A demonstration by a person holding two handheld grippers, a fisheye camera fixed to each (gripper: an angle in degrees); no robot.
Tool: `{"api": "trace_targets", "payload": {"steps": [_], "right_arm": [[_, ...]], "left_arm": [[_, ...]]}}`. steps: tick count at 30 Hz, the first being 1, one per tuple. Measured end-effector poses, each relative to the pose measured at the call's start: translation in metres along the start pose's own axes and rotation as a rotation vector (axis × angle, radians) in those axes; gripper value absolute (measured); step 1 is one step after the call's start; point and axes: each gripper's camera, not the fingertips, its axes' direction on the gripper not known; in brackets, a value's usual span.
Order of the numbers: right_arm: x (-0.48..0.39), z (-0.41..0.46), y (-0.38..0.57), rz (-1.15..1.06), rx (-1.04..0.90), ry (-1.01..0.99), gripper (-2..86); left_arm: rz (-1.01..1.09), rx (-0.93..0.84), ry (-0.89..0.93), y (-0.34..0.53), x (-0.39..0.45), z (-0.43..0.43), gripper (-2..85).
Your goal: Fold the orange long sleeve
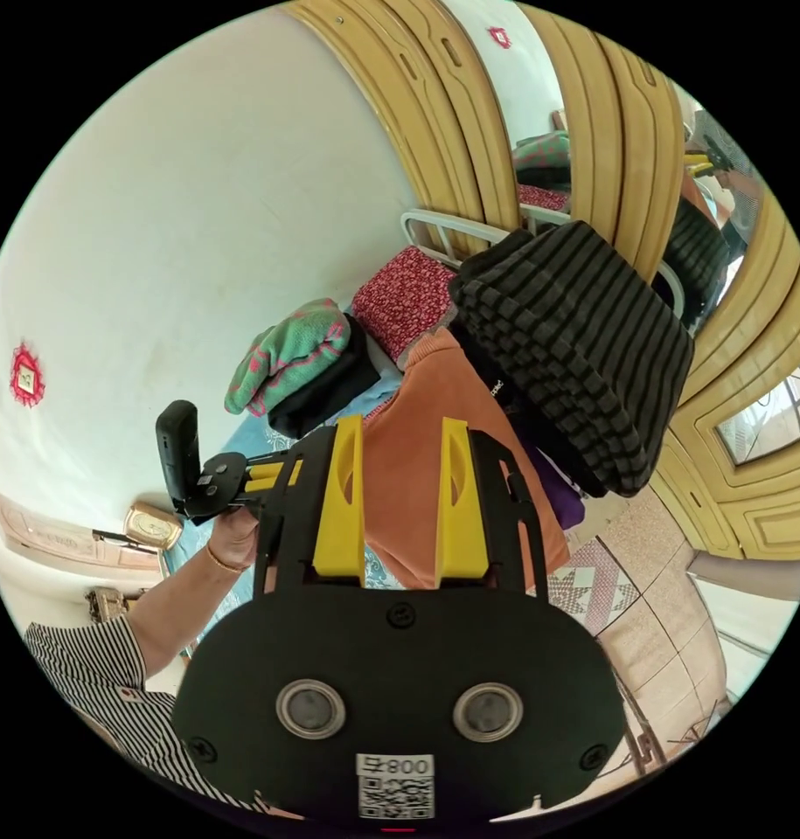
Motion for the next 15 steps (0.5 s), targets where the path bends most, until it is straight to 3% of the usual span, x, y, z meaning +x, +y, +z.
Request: {"api": "trace_targets", "payload": {"steps": [8, 15], "right_arm": [[-0.017, -0.006, 0.003, 0.050, 0.020, 0.030, 11.4], [-0.045, -0.007, 0.022, -0.022, -0.103, 0.040, 2.8]], "left_arm": [[0.020, 0.011, 0.009, 0.060, 0.016, -0.060, 1.1], [-0.045, 0.060, 0.063, 0.139, 0.022, -0.137, 1.1]]}}
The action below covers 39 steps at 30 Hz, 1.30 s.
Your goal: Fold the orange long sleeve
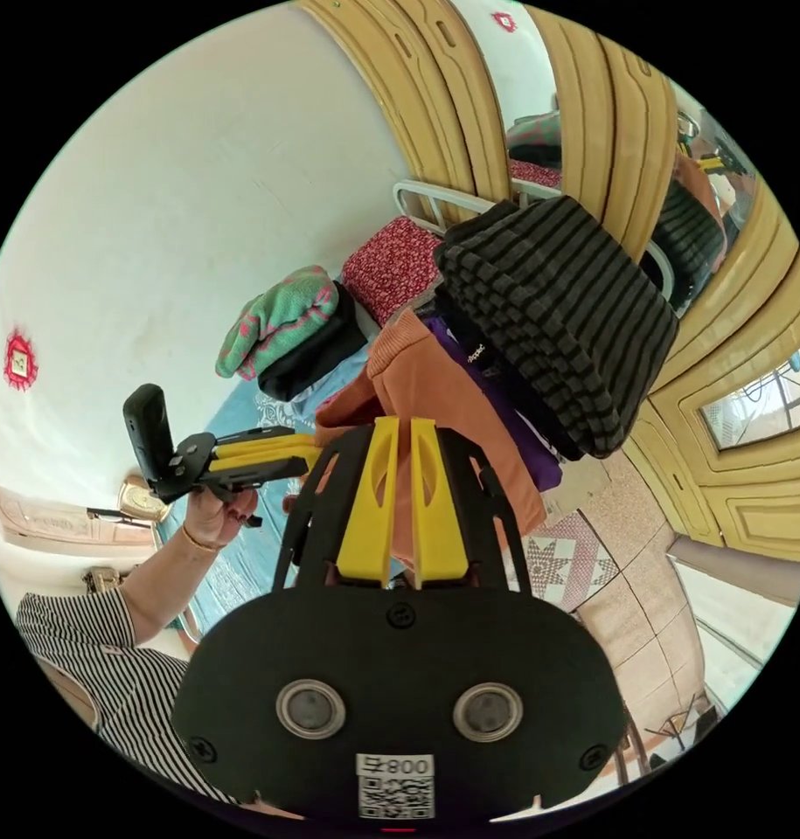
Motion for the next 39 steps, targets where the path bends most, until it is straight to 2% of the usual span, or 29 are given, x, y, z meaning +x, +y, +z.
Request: {"api": "trace_targets", "payload": {"steps": [7, 11, 14, 20, 22, 26, 29, 31, 39], "right_arm": [[-0.037, -0.071, 0.057, -0.121, 0.046, 0.075, 1.4], [-0.060, -0.116, 0.092, -0.190, 0.105, 0.044, 1.2], [-0.088, -0.151, 0.117, -0.264, 0.149, -0.023, 1.0], [-0.170, -0.213, 0.160, -0.517, 0.256, -0.202, 0.9], [-0.208, -0.230, 0.177, -0.635, 0.280, -0.257, 0.9], [-0.264, -0.242, 0.202, -0.818, 0.270, -0.299, 0.9], [-0.289, -0.262, 0.224, -0.924, 0.311, -0.431, 0.9], [-0.307, -0.277, 0.243, -1.021, 0.334, -0.503, 0.9], [-0.344, -0.325, 0.303, -1.330, 0.417, -0.760, 1.0]], "left_arm": [[-0.109, 0.134, 0.116, 0.110, 0.015, -0.125, 0.9], [-0.130, 0.231, 0.161, 0.177, 0.038, -0.207, 0.9], [-0.135, 0.351, 0.191, 0.238, 0.064, -0.286, 1.0], [-0.064, 0.723, 0.168, 0.372, 0.145, -0.462, 0.9], [-0.042, 0.819, 0.067, 0.426, 0.188, -0.523, 0.9], [-0.011, 0.897, -0.059, 0.511, 0.255, -0.596, 0.8], [0.041, 0.970, -0.157, 0.583, 0.325, -0.648, 0.8], [0.081, 0.991, -0.297, 0.633, 0.395, -0.679, 0.8], [0.077, 1.067, -0.730, 0.765, 0.619, -0.717, 0.8]]}}
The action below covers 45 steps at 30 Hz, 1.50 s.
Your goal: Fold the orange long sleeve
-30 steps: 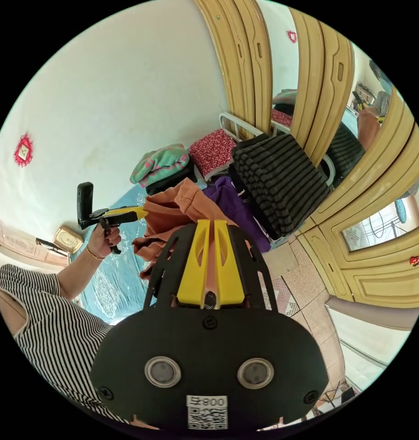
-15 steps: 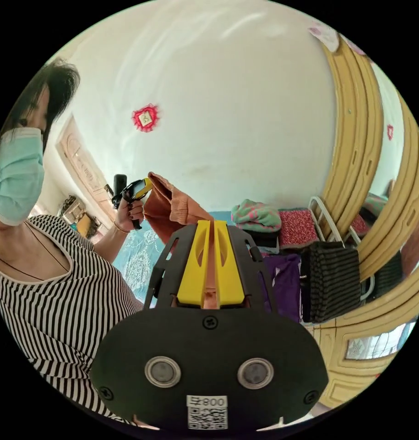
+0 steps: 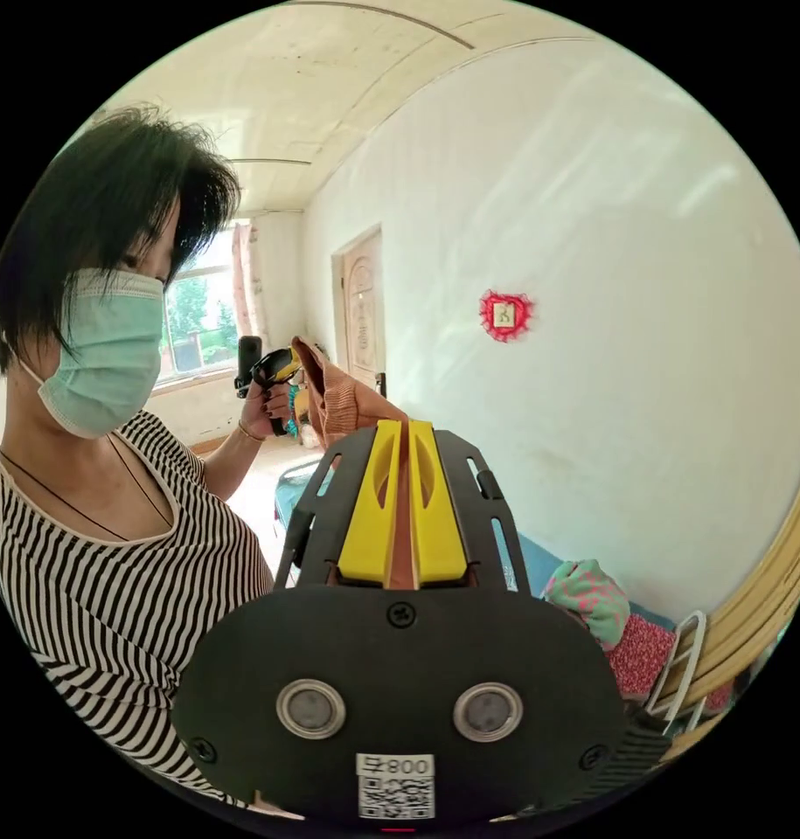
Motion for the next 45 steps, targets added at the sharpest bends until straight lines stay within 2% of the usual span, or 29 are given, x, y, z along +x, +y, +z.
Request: {"api": "trace_targets", "payload": {"steps": [7, 13, 23, 32, 38, 41, 45], "right_arm": [[-0.054, -0.012, -0.014, -0.203, 0.089, -0.170, 0.9], [-0.073, -0.010, 0.001, -0.265, 0.143, -0.322, 0.9], [-0.079, 0.038, 0.028, -0.281, 0.154, -0.472, 0.8], [-0.082, 0.118, 0.038, -0.294, 0.138, -0.513, 0.9], [-0.094, 0.183, 0.044, -0.310, 0.114, -0.426, 0.9], [-0.083, 0.239, 0.035, -0.287, 0.068, -0.329, 0.9], [-0.011, 0.376, 0.007, -0.147, -0.082, -0.243, 0.9]], "left_arm": [[0.107, 0.029, -0.262, -0.012, 0.115, -0.132, 0.7], [0.132, -0.018, -0.403, 0.004, 0.182, -0.199, 0.9], [0.117, -0.032, -0.477, 0.051, 0.207, -0.257, 0.9], [0.105, -0.005, -0.435, 0.125, 0.166, -0.295, 1.1], [0.107, -0.003, -0.361, 0.177, 0.097, -0.306, 1.0], [0.053, -0.044, -0.347, 0.199, 0.031, -0.293, 0.9], [-0.087, -0.146, -0.406, 0.238, -0.109, -0.244, 1.0]]}}
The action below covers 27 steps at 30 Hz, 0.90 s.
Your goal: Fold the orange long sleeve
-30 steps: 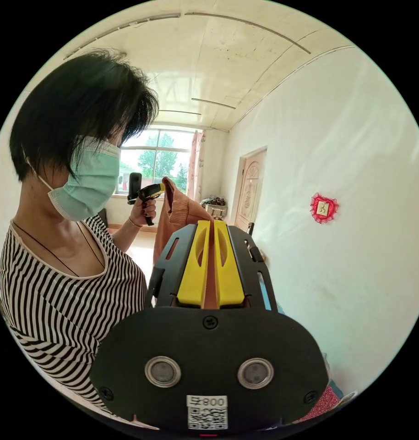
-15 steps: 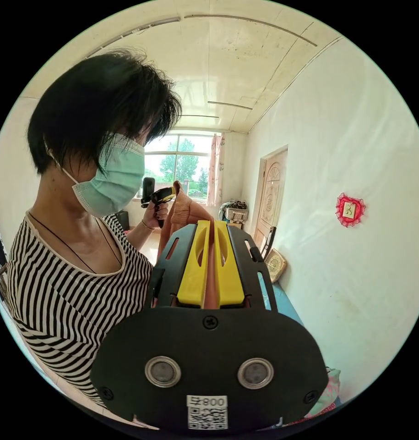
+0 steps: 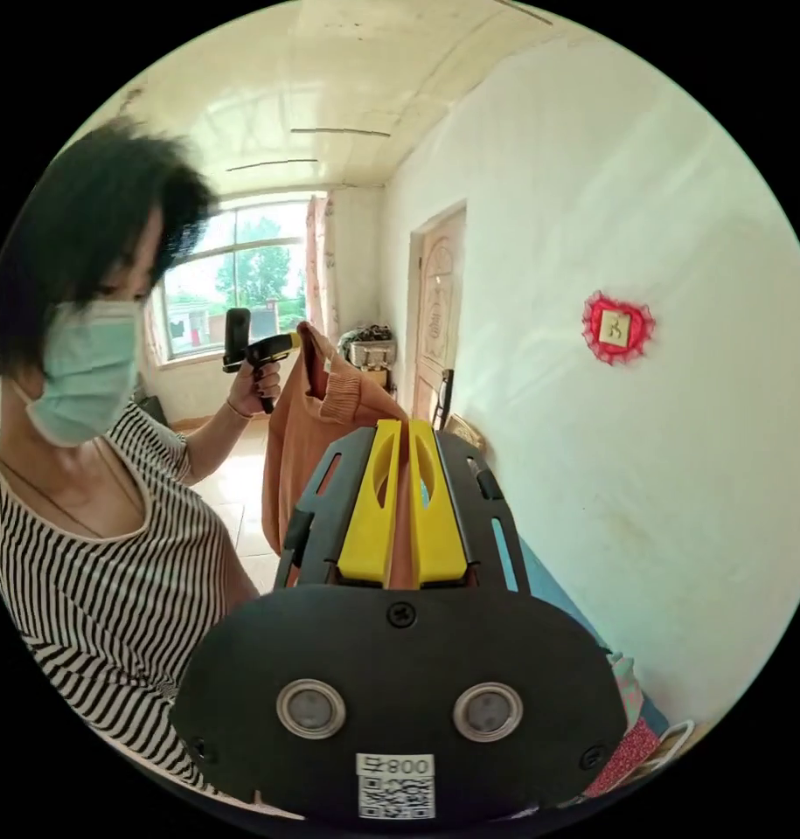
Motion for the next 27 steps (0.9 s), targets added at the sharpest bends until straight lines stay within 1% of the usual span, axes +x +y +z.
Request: {"api": "trace_targets", "payload": {"steps": [1, 2, 3, 4, 5, 6, 7, 8, 9, 10, 11, 13, 14, 16, 19, 21, 24, 27], "right_arm": [[0.042, 0.044, -0.008, 0.063, -0.061, 0.025, 0.9], [0.065, 0.067, -0.011, 0.104, -0.091, 0.029, 0.9], [0.112, 0.116, -0.014, 0.171, -0.164, 0.044, 0.9], [0.162, 0.165, -0.010, 0.277, -0.240, 0.081, 0.9], [0.185, 0.189, -0.005, 0.325, -0.278, 0.100, 0.9], [0.226, 0.234, 0.012, 0.417, -0.382, 0.180, 1.0], [0.261, 0.270, 0.038, 0.529, -0.467, 0.277, 1.4], [0.275, 0.285, 0.054, 0.568, -0.507, 0.296, 2.0], [0.297, 0.310, 0.090, 0.650, -0.560, 0.288, 3.0], [0.310, 0.330, 0.130, 0.719, -0.573, 0.245, 3.9], [0.314, 0.338, 0.152, 0.747, -0.576, 0.226, 4.3], [0.316, 0.369, 0.247, 0.856, -0.615, 0.161, 5.3], [0.314, 0.376, 0.272, 0.891, -0.640, 0.150, 5.5], [0.302, 0.407, 0.368, 1.060, -0.735, 0.091, 6.5], [0.282, 0.449, 0.451, 1.192, -0.829, 0.025, 7.3], [0.273, 0.477, 0.476, 1.203, -0.854, -0.003, 7.6], [0.266, 0.535, 0.492, 1.093, -0.959, -0.006, 8.2], [0.268, 0.593, 0.506, 0.997, -1.016, -0.063, 8.8]], "left_arm": [[-0.057, -0.063, -0.054, 0.008, -0.040, 0.042, 1.1], [-0.101, -0.093, -0.078, 0.015, -0.061, 0.064, 1.1], [-0.182, -0.160, -0.078, 0.034, -0.105, 0.108, 1.2], [-0.257, -0.237, -0.135, 0.062, -0.146, 0.148, 1.2], [-0.330, -0.262, -0.179, 0.080, -0.166, 0.163, 1.2], [-0.430, -0.313, -0.179, 0.119, -0.200, 0.187, 1.3], [-0.488, -0.351, -0.159, 0.164, -0.224, 0.203, 1.5], [-0.529, -0.359, -0.161, 0.190, -0.234, 0.208, 1.6], [-0.575, -0.393, -0.129, 0.244, -0.248, 0.218, 2.0], [-0.629, -0.483, -0.106, 0.303, -0.259, 0.230, 2.4], [-0.672, -0.537, -0.101, 0.335, -0.264, 0.235, 2.5], [-0.869, -0.742, -0.048, 0.467, -0.273, 0.251, 3.9], [-0.917, -0.789, -0.037, 0.497, -0.273, 0.254, 4.3], [-1.089, -0.891, -0.007, 0.597, -0.266, 0.262, 5.7], [-1.152, -0.985, -0.001, 0.671, -0.251, 0.284, 7.0], [-1.119, -1.042, 0.007, 0.697, -0.243, 0.308, 7.7], [-0.998, -1.152, -0.033, 0.729, -0.231, 0.353, 8.4], [-0.959, -1.179, -0.055, 0.761, -0.223, 0.392, 8.5]]}}
